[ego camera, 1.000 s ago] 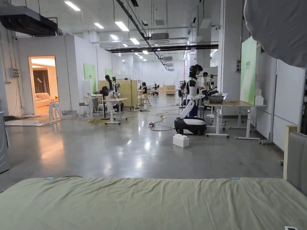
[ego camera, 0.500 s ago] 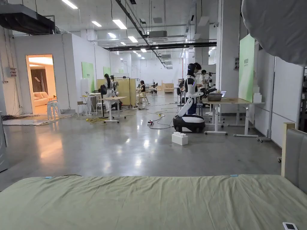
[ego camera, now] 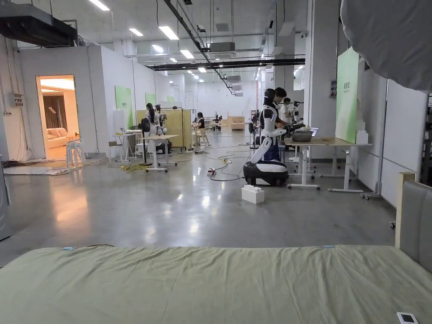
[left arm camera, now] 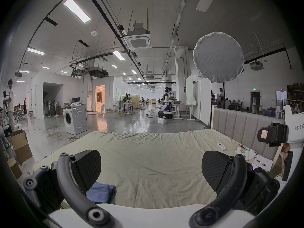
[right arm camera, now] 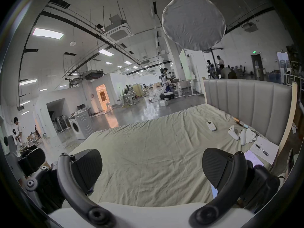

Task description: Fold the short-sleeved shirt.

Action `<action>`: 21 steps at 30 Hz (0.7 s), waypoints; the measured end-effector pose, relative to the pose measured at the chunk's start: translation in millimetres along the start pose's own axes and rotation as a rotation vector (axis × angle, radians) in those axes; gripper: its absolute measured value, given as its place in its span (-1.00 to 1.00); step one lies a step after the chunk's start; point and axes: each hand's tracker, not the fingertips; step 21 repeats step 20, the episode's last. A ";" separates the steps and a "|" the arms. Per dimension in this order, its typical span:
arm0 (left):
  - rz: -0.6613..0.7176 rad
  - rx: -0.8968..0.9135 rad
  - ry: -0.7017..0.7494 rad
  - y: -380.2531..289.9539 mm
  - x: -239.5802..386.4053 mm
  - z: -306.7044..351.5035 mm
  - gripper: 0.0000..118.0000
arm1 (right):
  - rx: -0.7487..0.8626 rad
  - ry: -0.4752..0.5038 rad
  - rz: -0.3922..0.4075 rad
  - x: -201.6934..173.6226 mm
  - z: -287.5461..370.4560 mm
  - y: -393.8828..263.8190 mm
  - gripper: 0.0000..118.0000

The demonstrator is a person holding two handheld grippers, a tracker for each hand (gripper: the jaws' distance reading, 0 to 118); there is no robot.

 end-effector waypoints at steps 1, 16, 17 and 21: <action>-0.001 -0.002 -0.002 -0.3 0.0 0.1 1.00 | 0.009 -0.003 -0.001 0.4 0.2 0.8 1.00; -0.016 0.015 0.003 0.4 1.3 3.5 1.00 | 0.193 0.238 0.132 12.1 2.9 -4.3 1.00; -0.015 0.018 0.004 0.4 1.1 4.1 1.00 | 0.190 0.220 0.146 10.3 4.4 -4.7 1.00; -0.001 0.038 0.006 0.9 0.2 5.9 1.00 | 0.219 0.162 0.217 2.4 5.8 -7.7 1.00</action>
